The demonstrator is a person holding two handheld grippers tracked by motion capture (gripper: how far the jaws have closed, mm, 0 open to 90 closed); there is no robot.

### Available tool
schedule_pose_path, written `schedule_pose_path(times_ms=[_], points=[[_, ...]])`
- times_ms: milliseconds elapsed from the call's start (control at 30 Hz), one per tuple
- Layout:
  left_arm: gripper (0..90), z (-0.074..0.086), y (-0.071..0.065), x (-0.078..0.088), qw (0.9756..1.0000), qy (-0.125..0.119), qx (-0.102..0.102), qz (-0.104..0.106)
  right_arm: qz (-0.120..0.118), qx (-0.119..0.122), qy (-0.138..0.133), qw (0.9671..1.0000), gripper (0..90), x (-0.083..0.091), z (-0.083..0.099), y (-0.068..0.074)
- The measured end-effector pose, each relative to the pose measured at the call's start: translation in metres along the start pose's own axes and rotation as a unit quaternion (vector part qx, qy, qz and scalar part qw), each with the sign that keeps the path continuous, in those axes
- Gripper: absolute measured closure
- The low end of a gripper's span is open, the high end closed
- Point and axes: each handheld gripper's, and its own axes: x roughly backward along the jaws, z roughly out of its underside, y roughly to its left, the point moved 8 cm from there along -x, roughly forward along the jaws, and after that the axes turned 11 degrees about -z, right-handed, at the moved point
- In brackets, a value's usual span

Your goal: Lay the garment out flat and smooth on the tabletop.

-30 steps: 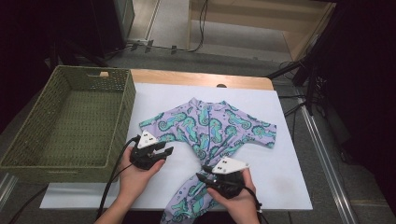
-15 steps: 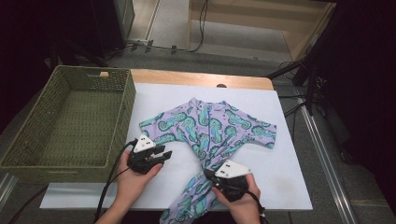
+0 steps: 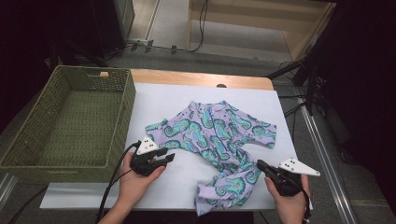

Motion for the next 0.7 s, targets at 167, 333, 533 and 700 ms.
schedule_pose_path(times_ms=[167,333,533,700], points=[[61.4,0.002,-0.004,-0.003,1.0,0.004,-0.007,0.003,0.019,0.003,0.007,0.9998,68.9,-0.001,-0.001,0.001],[61.4,0.004,-0.006,-0.005,0.9999,0.006,-0.007,0.006,-0.049,0.061,-0.008,0.9969,66.7,0.004,-0.026,0.058],[61.3,0.005,-0.013,-0.006,0.9998,0.007,-0.014,0.013,-0.145,0.135,0.073,0.9774,45.9,-0.038,-0.013,0.133],[61.4,0.006,-0.019,-0.007,0.9996,0.008,-0.02,0.02,-0.121,0.154,0.122,0.973,76.9,-0.067,0.005,0.139]])
